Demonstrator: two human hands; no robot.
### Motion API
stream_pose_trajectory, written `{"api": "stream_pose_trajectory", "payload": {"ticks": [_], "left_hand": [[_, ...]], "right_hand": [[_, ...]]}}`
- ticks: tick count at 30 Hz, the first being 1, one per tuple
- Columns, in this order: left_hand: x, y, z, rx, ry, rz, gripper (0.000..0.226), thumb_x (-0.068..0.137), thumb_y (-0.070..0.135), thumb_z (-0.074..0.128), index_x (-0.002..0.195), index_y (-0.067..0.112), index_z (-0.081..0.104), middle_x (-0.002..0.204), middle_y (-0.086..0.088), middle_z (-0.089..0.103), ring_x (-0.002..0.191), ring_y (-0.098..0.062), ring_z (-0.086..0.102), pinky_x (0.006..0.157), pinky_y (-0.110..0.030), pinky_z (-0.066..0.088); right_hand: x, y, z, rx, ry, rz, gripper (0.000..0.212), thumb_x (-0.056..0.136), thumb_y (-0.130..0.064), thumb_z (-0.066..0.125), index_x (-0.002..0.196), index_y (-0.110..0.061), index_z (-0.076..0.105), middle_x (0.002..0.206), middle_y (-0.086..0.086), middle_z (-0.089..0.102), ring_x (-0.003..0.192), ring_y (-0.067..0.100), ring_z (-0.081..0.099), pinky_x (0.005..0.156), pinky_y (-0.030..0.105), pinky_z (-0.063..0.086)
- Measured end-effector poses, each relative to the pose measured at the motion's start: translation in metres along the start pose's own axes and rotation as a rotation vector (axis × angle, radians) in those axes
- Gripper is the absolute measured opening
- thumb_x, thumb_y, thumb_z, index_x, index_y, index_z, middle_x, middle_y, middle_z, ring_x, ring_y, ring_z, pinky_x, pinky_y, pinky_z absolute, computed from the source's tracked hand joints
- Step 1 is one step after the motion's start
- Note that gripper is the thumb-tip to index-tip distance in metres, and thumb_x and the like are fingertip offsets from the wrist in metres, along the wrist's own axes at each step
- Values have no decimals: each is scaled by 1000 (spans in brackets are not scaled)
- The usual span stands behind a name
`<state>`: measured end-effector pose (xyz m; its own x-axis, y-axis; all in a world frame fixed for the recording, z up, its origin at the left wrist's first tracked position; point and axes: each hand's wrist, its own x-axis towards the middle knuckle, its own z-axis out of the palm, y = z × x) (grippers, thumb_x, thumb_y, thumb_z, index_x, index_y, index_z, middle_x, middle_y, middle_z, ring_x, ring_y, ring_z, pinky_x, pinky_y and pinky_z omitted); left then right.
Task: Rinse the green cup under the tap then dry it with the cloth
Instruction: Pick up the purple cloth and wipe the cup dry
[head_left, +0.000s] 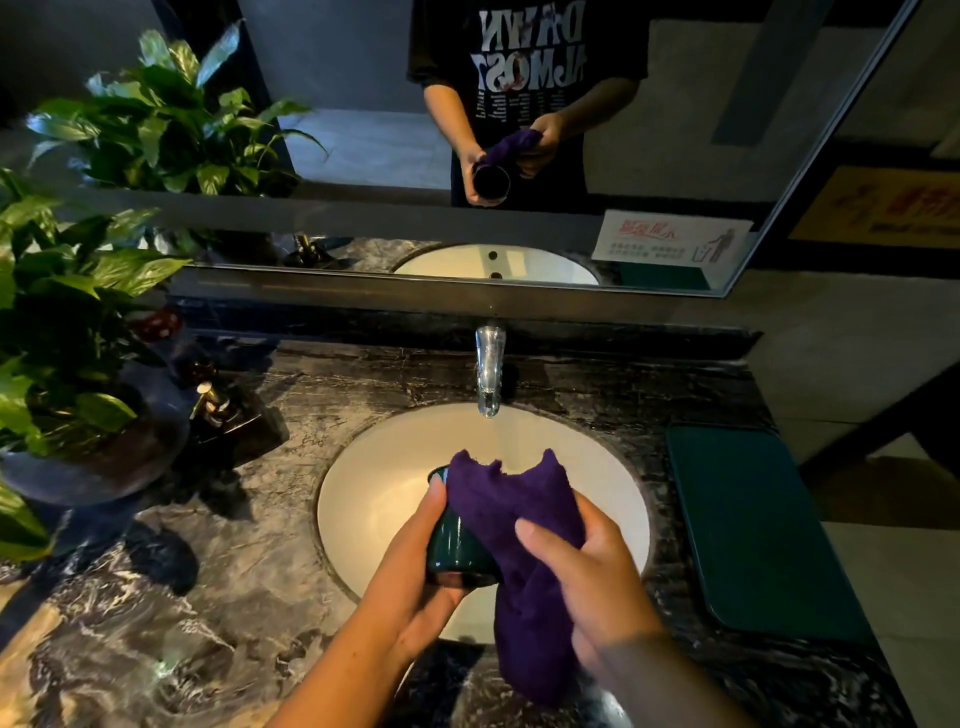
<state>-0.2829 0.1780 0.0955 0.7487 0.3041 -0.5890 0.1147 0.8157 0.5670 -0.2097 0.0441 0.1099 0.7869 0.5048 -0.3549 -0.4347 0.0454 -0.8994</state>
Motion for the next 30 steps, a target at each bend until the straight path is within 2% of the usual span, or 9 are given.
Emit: {"api": "stream_pose_trajectory", "payload": {"ticks": [3,10,13,16,17,19,21,25,30], "left_hand": [[-1,-3,0,-15,22,-48,52,92,47,56,124,7,68,114,-19,74,92,-28,73,76,-42,60],[0,-9,16,74,192,31,42,103,44,47,118,10,68,108,-23,76,106,-41,70,78,-47,59],[3,-9,21,83,236,82,43,106,43,42,109,11,69,89,-16,79,92,-31,73,71,-41,58],[9,-6,15,64,266,92,44,106,44,43,107,7,67,74,-11,77,69,-22,72,57,-33,56],[10,-5,12,63,254,88,46,105,46,43,110,7,68,78,-12,78,72,-23,73,60,-35,58],[9,-6,10,113,175,68,55,101,56,42,118,11,68,99,-16,79,95,-31,74,82,-47,59],[6,-10,12,227,75,42,62,93,64,46,123,15,68,114,-15,76,112,-34,69,99,-50,52],[3,-16,12,290,-33,64,61,85,52,71,131,14,61,123,-16,73,117,-34,66,101,-49,51],[3,-14,18,159,-52,86,47,95,44,57,131,14,61,123,-15,73,117,-29,68,95,-45,54]], "right_hand": [[14,-18,-10,46,69,-62,31,91,5,66,110,-19,72,100,9,81,89,25,77,76,35,61],[22,-17,-1,-134,57,-199,33,95,2,64,109,-26,72,103,0,80,99,19,76,87,37,58],[14,-4,4,-208,53,-175,34,95,-4,66,110,-35,70,106,-10,78,103,11,73,92,35,58],[6,1,-1,-223,-5,-92,33,94,-3,67,110,-31,72,105,-5,79,102,17,74,91,38,59],[5,1,-5,-217,-26,-72,33,93,0,66,108,-29,73,103,-2,80,100,20,75,90,39,60],[4,-3,-10,-195,-34,-57,33,93,4,65,106,-25,74,101,2,80,98,22,76,90,42,61],[9,-6,-15,-163,-14,-67,31,94,3,65,105,-25,75,103,5,80,100,25,75,92,45,60],[21,-11,-16,-107,67,-117,28,95,-2,65,106,-25,75,104,8,79,102,29,75,92,50,59],[19,-5,-14,-60,86,-123,27,96,-3,65,112,-23,73,107,7,79,104,27,74,93,47,59]]}}
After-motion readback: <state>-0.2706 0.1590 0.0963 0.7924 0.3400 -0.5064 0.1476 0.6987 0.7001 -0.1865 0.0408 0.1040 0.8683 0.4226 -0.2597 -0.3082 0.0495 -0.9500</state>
